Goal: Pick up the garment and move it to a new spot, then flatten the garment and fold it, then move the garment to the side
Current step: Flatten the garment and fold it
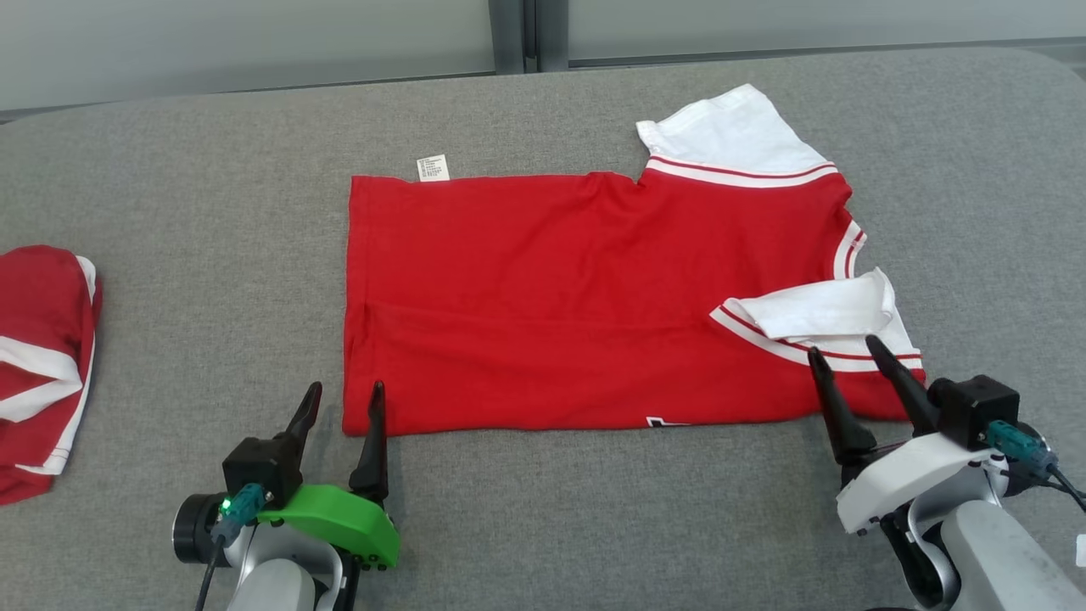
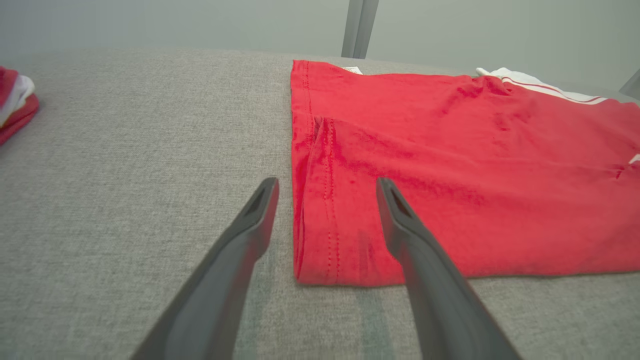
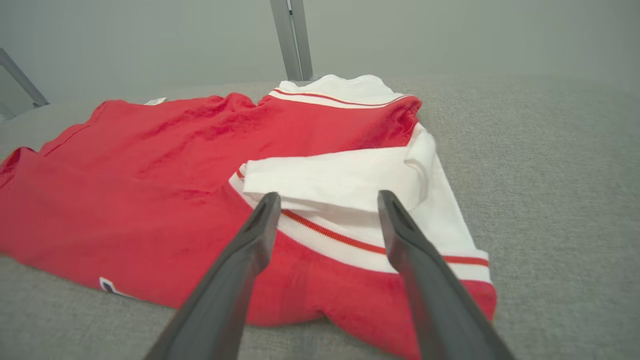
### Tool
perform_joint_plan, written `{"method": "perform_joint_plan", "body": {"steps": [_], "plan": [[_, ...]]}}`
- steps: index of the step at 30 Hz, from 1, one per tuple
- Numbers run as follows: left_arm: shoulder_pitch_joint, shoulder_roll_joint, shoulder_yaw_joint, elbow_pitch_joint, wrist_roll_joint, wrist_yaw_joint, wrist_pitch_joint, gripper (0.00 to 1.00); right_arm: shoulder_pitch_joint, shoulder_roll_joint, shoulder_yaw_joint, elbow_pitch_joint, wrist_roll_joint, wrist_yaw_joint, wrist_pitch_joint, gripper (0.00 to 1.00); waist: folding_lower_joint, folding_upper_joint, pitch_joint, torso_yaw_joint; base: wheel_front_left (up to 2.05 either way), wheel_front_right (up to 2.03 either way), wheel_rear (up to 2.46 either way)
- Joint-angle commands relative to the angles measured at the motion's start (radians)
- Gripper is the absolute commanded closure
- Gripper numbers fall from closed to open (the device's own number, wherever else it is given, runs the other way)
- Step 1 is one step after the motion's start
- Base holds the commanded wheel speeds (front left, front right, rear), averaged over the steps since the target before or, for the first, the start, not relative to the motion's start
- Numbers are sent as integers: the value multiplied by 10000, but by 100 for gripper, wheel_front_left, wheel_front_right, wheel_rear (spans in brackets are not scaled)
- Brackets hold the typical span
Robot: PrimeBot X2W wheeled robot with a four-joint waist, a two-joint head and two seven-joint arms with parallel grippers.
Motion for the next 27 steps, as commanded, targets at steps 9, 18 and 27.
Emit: {"method": "perform_joint_plan", "body": {"steps": [9, 18, 27], "plan": [[105, 38, -99, -81, -91, 90, 3, 0, 1, 189, -452, 684, -69, -15, -24, 0, 0, 0, 78, 200, 0, 0, 0], [40, 38, -128, -53, -150, 43, 3, 0, -380, 429, -551, 1101, -352, -15, -24, 0, 0, 0, 249, 318, 0, 0, 0], [-50, 36, -184, -82, -236, 20, 3, 0, -646, 546, -551, 1228, -468, -15, -24, 0, 0, 0, 429, 441, 0, 0, 0]]}}
